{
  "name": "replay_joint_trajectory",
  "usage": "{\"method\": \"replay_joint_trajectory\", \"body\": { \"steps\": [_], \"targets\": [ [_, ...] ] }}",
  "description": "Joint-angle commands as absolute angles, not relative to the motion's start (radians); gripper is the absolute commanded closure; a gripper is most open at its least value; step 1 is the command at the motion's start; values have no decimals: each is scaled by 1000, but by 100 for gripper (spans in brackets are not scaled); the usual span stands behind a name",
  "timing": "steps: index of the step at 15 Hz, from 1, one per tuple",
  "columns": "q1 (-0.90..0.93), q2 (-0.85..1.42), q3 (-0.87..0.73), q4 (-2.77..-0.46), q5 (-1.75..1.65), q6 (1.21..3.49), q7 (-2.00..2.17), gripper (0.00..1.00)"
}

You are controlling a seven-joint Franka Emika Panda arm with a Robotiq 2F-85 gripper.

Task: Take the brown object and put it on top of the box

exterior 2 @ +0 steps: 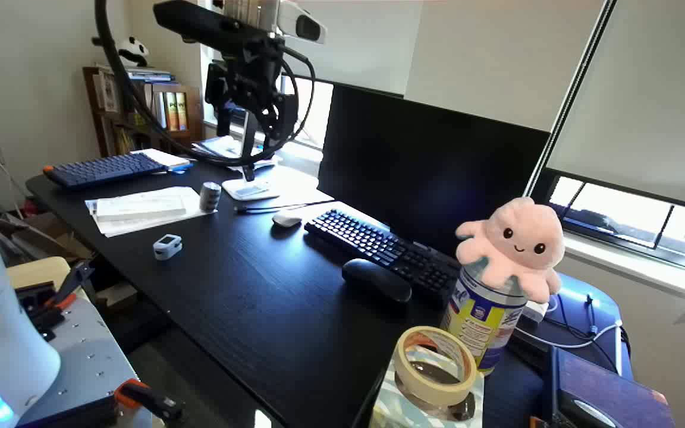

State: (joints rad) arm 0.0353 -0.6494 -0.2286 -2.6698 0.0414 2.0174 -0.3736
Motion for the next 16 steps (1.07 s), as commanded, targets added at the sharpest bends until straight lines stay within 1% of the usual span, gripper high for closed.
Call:
{"method": "replay_joint_trajectory", "body": {
  "steps": [1, 6, 9, 13, 16],
  "targets": [
    [20, -647, -214, -2668, 51, 2015, -382, 0],
    [98, -533, -145, -2606, 76, 2039, -380, 0],
    [147, -430, -75, -2554, 97, 2095, -335, 0],
    [193, -237, 45, -2433, 103, 2126, -208, 0],
    [203, -70, 134, -2315, 81, 2192, -45, 0]
  ]
}}
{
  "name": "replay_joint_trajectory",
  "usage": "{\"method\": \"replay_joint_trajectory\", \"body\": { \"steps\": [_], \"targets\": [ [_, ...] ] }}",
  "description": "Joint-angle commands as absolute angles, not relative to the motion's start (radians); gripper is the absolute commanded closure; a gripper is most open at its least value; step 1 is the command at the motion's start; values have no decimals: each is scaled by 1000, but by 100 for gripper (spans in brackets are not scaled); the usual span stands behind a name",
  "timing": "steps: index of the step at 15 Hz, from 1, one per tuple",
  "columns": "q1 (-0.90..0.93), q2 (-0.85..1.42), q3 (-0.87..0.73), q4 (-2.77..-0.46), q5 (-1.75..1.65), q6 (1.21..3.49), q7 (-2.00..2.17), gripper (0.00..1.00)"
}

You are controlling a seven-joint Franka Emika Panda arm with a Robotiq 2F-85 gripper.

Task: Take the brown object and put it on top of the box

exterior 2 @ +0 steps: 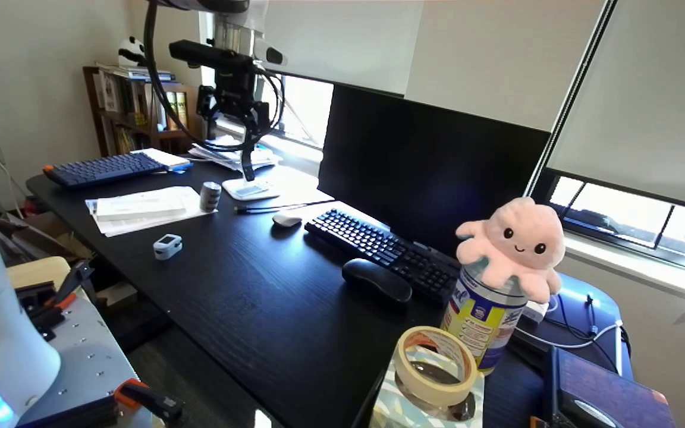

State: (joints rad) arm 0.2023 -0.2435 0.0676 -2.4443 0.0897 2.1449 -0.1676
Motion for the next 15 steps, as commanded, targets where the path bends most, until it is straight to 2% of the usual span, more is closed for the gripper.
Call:
{"method": "replay_joint_trajectory", "body": {
  "steps": [1, 4, 7, 15],
  "targets": [
    [205, -39, 153, -2288, 74, 2204, -9, 0],
    [222, 86, 189, -2182, 130, 2279, 69, 0],
    [219, 118, 202, -2167, 179, 2346, 36, 0],
    [220, 158, 213, -2166, 183, 2279, -17, 0]
  ]
}}
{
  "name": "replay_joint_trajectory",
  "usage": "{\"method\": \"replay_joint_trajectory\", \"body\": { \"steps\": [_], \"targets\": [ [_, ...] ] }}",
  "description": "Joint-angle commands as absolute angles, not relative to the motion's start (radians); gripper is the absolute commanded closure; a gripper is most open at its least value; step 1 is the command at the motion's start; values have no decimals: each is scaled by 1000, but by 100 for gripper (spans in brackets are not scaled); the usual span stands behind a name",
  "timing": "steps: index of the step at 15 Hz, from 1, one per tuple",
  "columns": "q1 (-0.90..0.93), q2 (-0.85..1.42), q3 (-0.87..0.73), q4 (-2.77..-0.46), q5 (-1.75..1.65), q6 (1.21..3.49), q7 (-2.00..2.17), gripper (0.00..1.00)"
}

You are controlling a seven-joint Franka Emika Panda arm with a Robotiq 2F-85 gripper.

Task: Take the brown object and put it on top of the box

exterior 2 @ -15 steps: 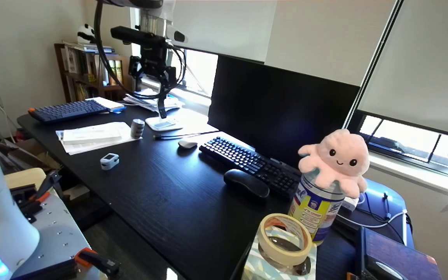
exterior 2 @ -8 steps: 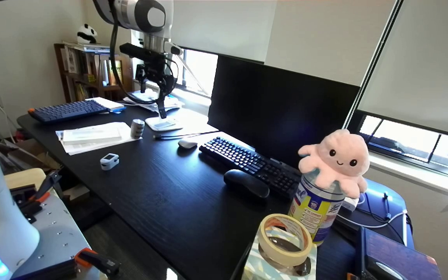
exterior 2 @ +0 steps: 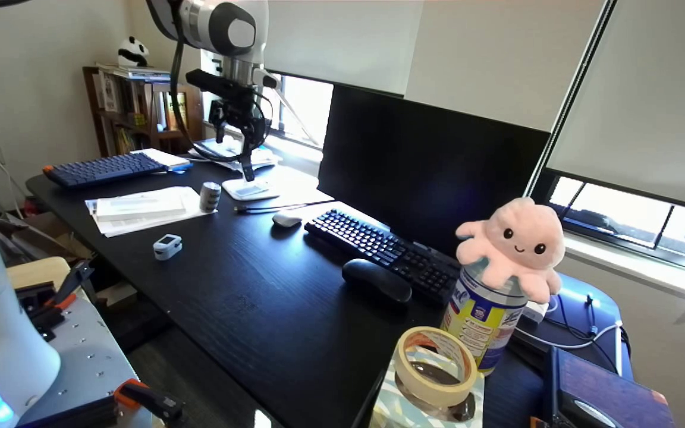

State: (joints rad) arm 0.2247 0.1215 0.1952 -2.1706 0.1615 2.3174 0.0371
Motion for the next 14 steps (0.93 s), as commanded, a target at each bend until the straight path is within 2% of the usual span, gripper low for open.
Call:
{"method": "replay_joint_trajectory", "body": {
  "steps": [1, 6, 14],
  "targets": [
    [231, 184, 219, -2157, 163, 2273, -5, 0],
    [288, 287, 248, -2125, 111, 2299, 68, 0],
    [289, 464, 275, -2057, 172, 2510, 7, 0]
  ]
}}
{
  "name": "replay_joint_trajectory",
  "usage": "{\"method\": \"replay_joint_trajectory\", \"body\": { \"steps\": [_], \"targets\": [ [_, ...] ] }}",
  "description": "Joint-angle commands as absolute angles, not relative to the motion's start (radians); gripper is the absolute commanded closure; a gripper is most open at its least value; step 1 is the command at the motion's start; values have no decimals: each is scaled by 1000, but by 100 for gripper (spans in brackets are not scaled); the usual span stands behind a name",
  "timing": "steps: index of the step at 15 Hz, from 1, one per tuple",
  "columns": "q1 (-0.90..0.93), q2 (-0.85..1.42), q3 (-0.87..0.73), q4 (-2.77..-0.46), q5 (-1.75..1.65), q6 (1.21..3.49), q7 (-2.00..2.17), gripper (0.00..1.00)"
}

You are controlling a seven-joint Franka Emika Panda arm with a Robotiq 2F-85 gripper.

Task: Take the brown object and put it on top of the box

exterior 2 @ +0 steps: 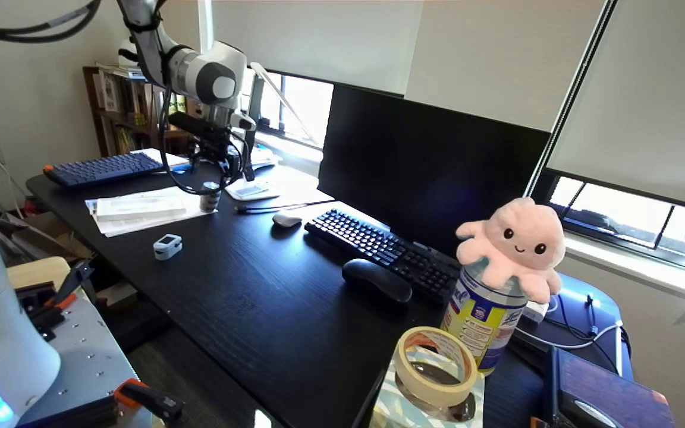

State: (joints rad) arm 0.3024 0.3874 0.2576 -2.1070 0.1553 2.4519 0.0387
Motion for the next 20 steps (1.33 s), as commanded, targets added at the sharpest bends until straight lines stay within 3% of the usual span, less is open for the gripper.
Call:
{"method": "replay_joint_trajectory", "body": {
  "steps": [1, 8, 9, 10, 17, 20],
  "targets": [
    [288, 495, 280, -2034, 171, 2525, -5, 0],
    [286, 625, 314, -1906, 164, 2504, -47, 0],
    [298, 627, 305, -1898, 154, 2489, -24, 25],
    [303, 630, 301, -1894, 149, 2481, -15, 26],
    [308, 614, 296, -1907, 147, 2468, -1, 73],
    [325, 558, 253, -1960, 123, 2447, 72, 79]
  ]
}}
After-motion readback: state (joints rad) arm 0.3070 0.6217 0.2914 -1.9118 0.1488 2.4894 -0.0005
